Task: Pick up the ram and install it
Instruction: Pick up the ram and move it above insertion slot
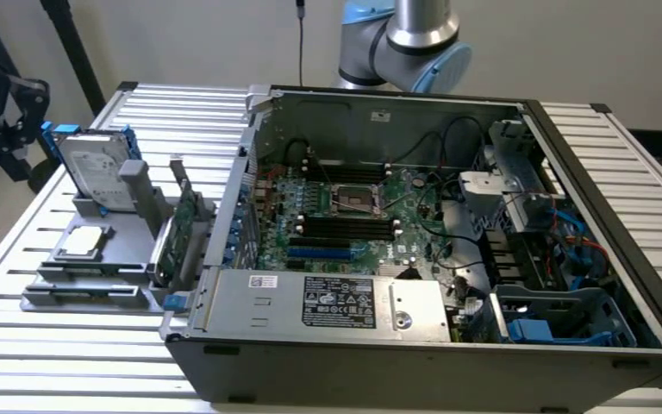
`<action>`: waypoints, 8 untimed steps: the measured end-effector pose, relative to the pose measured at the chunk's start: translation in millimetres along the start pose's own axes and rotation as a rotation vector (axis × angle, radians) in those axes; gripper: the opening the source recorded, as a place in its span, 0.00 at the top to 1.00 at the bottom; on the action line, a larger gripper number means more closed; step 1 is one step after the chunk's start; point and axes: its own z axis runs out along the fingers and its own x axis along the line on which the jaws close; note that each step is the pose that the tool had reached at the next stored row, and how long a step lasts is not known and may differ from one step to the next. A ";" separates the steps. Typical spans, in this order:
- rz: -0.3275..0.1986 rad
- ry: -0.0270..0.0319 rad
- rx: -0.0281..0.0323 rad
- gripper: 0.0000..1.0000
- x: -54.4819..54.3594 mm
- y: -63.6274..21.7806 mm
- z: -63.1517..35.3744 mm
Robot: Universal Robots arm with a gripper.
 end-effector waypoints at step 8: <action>-0.146 0.0071 -0.0028 0.89 0.0 -0.1 1.4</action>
